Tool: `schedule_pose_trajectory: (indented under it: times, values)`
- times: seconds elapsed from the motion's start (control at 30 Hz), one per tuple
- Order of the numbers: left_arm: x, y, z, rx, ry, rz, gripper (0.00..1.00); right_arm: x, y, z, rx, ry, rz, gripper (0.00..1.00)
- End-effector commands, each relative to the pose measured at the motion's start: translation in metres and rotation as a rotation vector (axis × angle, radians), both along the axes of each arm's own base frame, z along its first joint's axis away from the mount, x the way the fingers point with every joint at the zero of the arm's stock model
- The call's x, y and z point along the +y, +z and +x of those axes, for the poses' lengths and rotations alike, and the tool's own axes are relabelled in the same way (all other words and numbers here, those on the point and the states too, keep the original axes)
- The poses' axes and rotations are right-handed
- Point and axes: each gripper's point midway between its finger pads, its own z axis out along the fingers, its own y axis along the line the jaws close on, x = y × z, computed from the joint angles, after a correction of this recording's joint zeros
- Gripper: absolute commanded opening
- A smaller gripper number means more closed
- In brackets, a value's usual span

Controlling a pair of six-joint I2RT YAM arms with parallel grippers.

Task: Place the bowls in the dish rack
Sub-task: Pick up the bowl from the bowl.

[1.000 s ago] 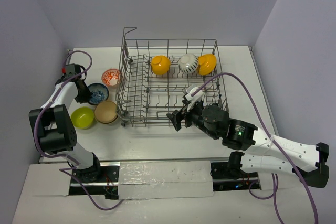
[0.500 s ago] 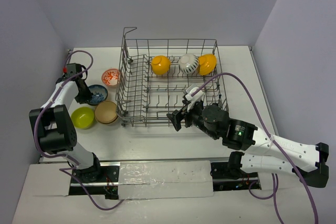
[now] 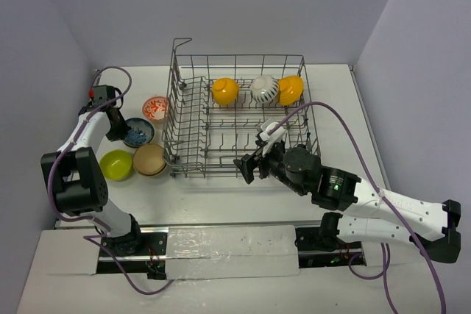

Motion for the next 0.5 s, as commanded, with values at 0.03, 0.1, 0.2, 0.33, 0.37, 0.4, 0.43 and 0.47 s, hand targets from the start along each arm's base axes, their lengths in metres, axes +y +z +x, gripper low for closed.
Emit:
schedule_pose_trajectory:
  times: [0.03,0.1,0.2,0.33,0.37,0.4,0.43,0.47]
  values:
    - [-0.001,0.003,-0.006,0.039,-0.013,0.011,0.00,0.001,0.004,-0.001,-0.014,0.000,0.013,0.91]
    - [-0.001,0.006,-0.005,0.030,-0.016,0.011,0.00,0.001,0.002,-0.001,-0.013,0.001,0.008,0.91]
    - [0.001,0.010,-0.003,0.020,-0.010,0.020,0.00,0.001,0.002,0.000,-0.012,-0.003,0.007,0.91]
    - [0.000,0.011,-0.002,0.013,-0.009,0.016,0.00,0.001,0.001,0.001,-0.012,-0.005,0.003,0.91]
    - [0.000,0.011,-0.001,0.010,-0.007,0.017,0.00,0.000,0.001,0.001,-0.011,-0.007,0.002,0.91]
    - [0.001,0.013,-0.001,0.001,0.000,0.020,0.00,0.001,0.001,0.001,-0.011,-0.007,0.000,0.91]
    - [0.001,0.016,0.001,-0.010,0.004,0.024,0.00,0.001,0.001,0.001,-0.013,-0.007,0.001,0.91]
    - [0.001,0.019,0.002,-0.021,0.009,0.025,0.00,0.001,0.000,0.001,-0.011,-0.007,-0.003,0.91]
